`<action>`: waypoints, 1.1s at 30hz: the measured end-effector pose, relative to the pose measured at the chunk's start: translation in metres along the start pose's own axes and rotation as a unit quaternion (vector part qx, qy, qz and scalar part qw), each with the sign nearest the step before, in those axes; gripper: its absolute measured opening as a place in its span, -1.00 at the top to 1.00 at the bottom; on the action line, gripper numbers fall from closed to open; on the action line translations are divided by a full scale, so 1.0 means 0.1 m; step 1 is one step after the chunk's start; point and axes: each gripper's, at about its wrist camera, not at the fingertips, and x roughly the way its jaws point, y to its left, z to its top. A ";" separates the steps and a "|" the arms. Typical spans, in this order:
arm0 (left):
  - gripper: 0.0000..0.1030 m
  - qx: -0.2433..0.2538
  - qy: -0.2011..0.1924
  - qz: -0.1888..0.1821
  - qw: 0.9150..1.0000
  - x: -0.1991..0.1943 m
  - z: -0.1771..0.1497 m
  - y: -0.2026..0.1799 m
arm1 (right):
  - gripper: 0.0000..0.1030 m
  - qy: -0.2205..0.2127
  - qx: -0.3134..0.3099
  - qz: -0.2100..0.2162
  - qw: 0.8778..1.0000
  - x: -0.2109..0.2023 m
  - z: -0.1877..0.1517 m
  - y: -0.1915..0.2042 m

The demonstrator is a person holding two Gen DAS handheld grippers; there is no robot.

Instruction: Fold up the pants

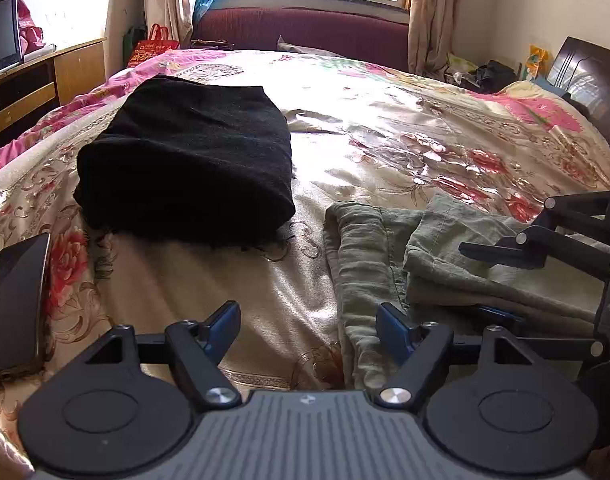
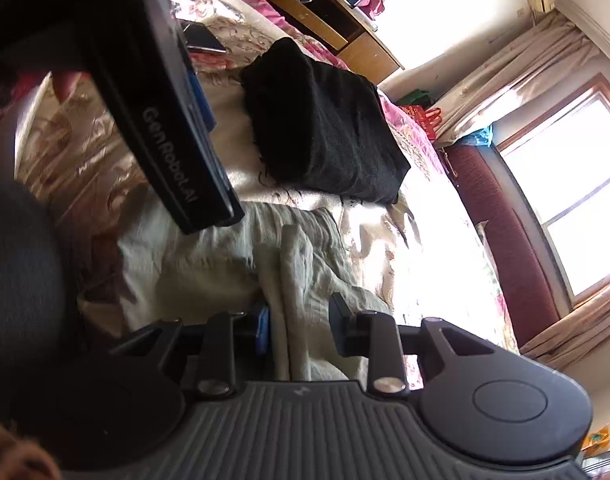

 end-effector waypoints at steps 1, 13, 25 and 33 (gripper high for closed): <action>-0.71 0.000 -0.001 0.002 1.000 -0.01 -0.01 0.02 | 0.75 0.004 0.020 0.013 1.000 0.05 0.03 -0.05; -0.71 -0.008 0.002 0.019 1.000 -0.17 -0.09 0.19 | 0.95 -0.091 -0.039 0.020 0.995 -0.25 0.12 0.21; -0.71 0.030 -0.055 0.004 0.998 -0.41 0.28 -0.05 | 0.43 -0.061 0.064 0.059 0.994 -0.39 -0.09 0.01; -0.74 0.126 -0.036 -0.061 0.989 -0.09 0.36 -0.80 | 0.31 0.039 0.238 0.005 0.970 -0.85 -1.14 -0.91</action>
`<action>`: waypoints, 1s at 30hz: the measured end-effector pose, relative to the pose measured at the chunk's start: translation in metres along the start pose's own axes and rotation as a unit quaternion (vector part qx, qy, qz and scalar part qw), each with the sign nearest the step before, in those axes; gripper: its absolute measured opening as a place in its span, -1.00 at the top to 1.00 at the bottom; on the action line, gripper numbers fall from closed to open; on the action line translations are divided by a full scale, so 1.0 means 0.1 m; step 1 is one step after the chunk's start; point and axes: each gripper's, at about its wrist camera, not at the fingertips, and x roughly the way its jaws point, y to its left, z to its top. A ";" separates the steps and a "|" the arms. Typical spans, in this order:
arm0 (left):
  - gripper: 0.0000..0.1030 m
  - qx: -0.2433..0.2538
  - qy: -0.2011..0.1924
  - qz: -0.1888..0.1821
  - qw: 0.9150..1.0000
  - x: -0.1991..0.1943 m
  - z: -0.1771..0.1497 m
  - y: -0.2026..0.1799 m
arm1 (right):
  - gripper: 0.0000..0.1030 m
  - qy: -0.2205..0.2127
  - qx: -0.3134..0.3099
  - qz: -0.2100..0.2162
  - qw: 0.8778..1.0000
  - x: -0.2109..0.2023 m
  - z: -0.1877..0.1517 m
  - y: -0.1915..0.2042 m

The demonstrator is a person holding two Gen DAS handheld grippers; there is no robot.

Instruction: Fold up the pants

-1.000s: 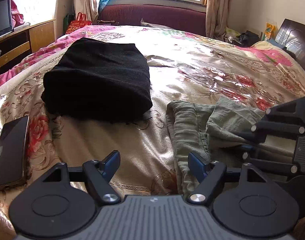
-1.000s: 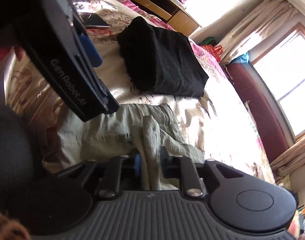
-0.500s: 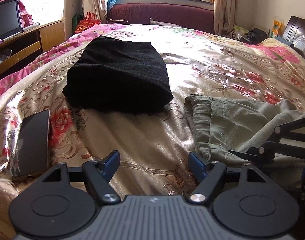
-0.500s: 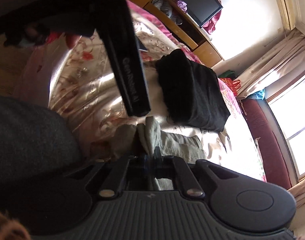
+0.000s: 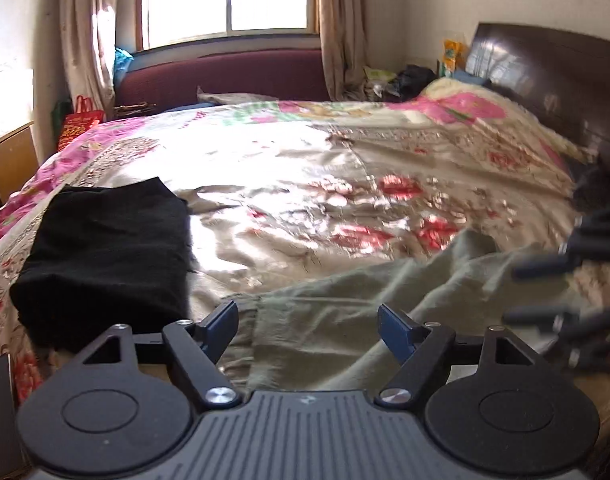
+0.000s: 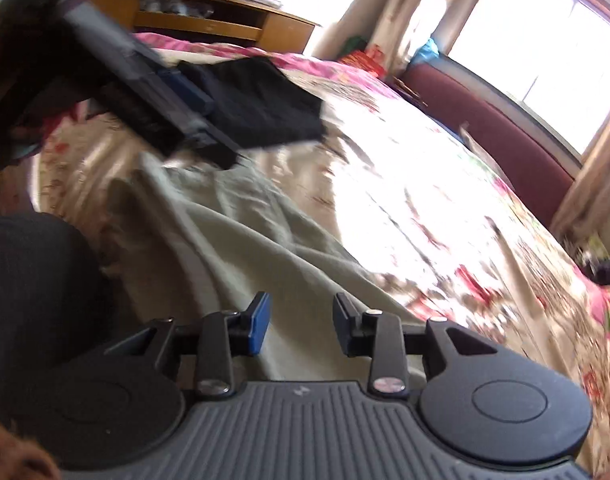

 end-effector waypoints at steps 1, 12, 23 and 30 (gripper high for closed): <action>-0.74 0.013 0.023 0.003 1.000 0.10 -0.05 -0.06 | 0.29 0.018 0.023 -0.012 0.999 0.04 -0.08 -0.21; -0.86 0.080 0.092 0.043 0.992 0.19 -0.13 -0.22 | 0.28 0.045 0.170 0.018 0.984 0.40 -0.28 -1.32; -0.87 0.138 0.031 -0.022 0.990 0.37 0.06 -0.77 | 0.24 0.195 0.071 0.093 0.974 0.58 -0.35 -1.17; -0.87 0.135 0.040 -0.041 0.989 0.41 -0.05 -0.83 | 0.16 0.213 0.059 0.096 0.970 0.52 -0.20 -1.12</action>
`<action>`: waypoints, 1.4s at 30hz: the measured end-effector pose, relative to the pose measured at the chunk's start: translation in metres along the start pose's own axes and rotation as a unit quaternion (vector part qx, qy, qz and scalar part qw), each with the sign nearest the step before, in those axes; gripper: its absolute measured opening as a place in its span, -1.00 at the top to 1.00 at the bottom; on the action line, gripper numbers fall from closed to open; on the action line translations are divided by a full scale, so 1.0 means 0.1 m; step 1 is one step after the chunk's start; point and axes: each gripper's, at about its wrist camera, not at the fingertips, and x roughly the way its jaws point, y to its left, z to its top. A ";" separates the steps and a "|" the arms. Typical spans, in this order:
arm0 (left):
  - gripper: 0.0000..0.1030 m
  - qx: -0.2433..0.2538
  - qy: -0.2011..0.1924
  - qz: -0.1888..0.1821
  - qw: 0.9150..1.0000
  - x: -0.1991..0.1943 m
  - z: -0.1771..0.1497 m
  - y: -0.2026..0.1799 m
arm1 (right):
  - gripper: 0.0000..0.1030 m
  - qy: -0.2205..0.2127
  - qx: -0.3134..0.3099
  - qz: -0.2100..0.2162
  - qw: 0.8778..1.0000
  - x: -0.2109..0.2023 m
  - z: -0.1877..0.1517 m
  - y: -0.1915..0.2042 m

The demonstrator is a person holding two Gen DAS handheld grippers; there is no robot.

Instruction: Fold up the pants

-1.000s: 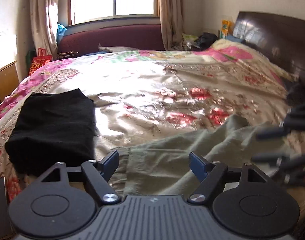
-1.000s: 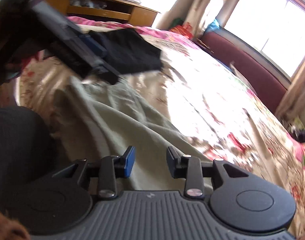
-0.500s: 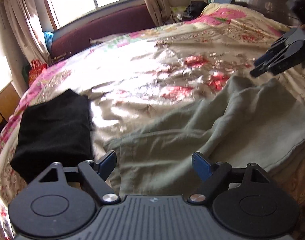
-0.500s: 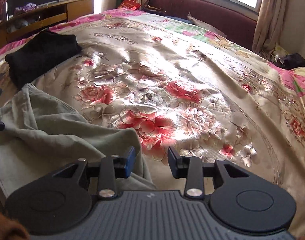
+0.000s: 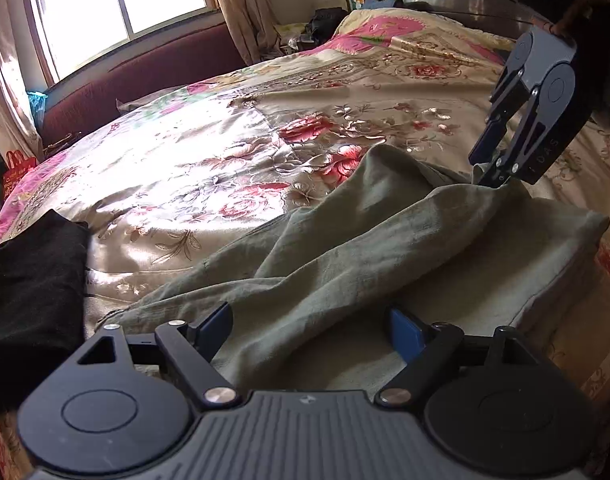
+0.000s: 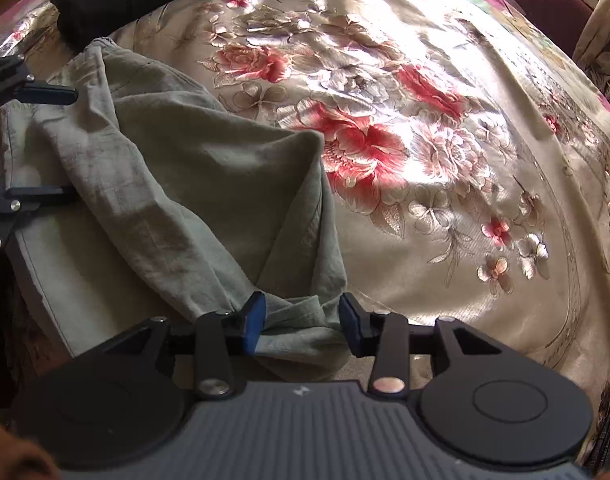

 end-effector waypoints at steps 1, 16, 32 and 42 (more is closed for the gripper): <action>-0.87 -0.005 0.000 -0.002 1.000 0.00 0.00 0.02 | 0.11 -0.001 -0.004 -0.002 1.000 0.01 0.07 0.01; -0.87 -0.065 0.000 -0.017 0.998 0.02 -0.06 0.21 | -0.24 0.095 0.050 -0.127 0.986 0.36 0.33 -0.61; -0.87 -0.068 0.015 0.061 0.996 -0.04 -0.16 0.41 | -0.03 -0.055 0.012 0.162 0.985 0.13 0.84 0.23; -0.87 0.026 -0.036 0.015 0.999 -0.11 0.03 0.57 | -0.09 0.035 -0.050 0.277 0.959 0.34 0.87 0.55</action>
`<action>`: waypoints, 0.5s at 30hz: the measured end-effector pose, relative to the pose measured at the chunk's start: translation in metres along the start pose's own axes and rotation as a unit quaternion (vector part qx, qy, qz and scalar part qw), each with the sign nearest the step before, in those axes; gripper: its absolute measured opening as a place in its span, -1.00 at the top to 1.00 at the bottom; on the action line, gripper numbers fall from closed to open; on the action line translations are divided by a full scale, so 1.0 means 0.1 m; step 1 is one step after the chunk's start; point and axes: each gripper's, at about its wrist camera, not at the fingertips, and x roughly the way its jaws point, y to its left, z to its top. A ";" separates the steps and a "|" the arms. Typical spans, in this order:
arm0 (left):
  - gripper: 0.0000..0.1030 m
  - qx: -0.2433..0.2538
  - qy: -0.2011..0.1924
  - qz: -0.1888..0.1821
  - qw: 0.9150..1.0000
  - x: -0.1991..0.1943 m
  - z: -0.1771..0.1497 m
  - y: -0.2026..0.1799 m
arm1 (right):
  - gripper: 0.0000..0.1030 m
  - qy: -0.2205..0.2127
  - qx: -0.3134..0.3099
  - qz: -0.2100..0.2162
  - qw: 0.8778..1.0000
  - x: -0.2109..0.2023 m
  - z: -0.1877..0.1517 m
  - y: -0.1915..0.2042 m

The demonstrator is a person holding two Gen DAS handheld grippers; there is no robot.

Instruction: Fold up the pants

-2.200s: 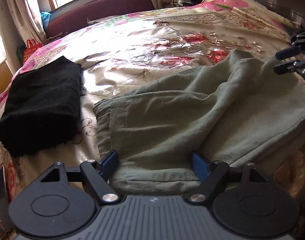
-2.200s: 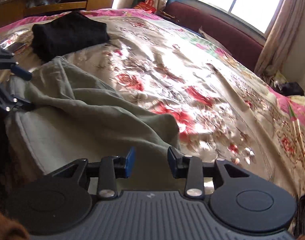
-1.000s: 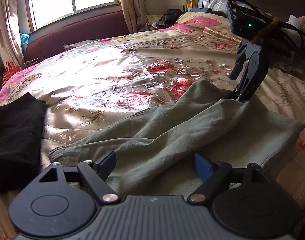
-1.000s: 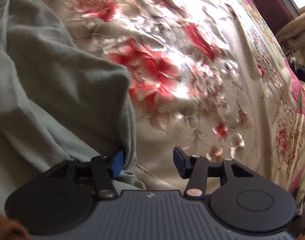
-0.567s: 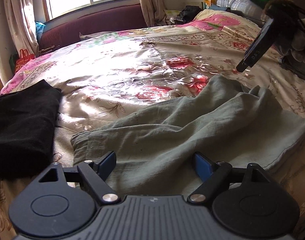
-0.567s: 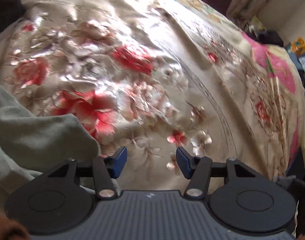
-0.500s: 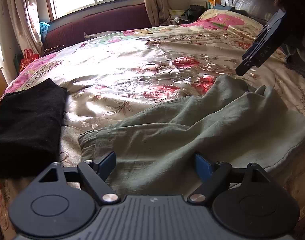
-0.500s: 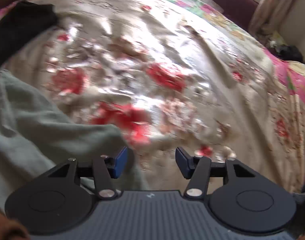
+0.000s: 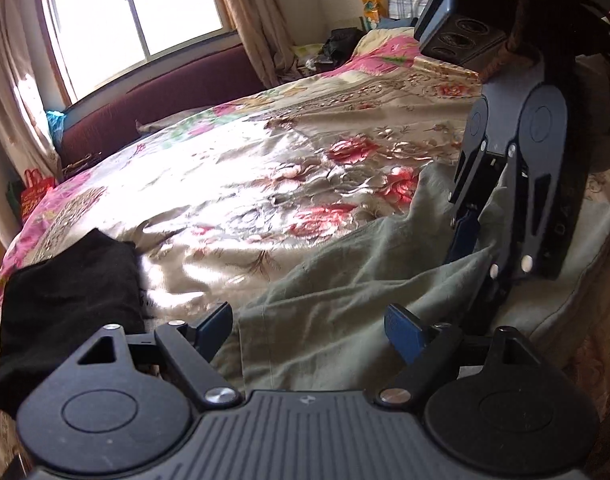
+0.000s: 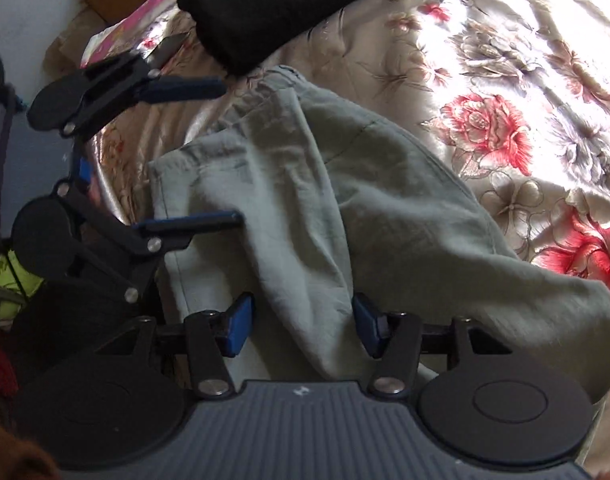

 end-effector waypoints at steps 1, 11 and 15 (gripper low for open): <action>-0.87 0.014 -0.003 -0.019 1.000 0.02 0.05 0.03 | -0.05 -0.005 -0.001 0.005 1.000 -0.02 0.00 -0.01; -0.89 0.120 0.055 -0.068 0.989 0.45 0.09 -0.09 | 0.72 -0.022 0.038 -0.035 0.998 0.07 0.18 -0.22; -0.89 0.082 0.056 -0.070 0.993 0.38 0.04 -0.03 | 0.76 -0.069 0.036 -0.033 0.996 -0.15 0.16 -0.06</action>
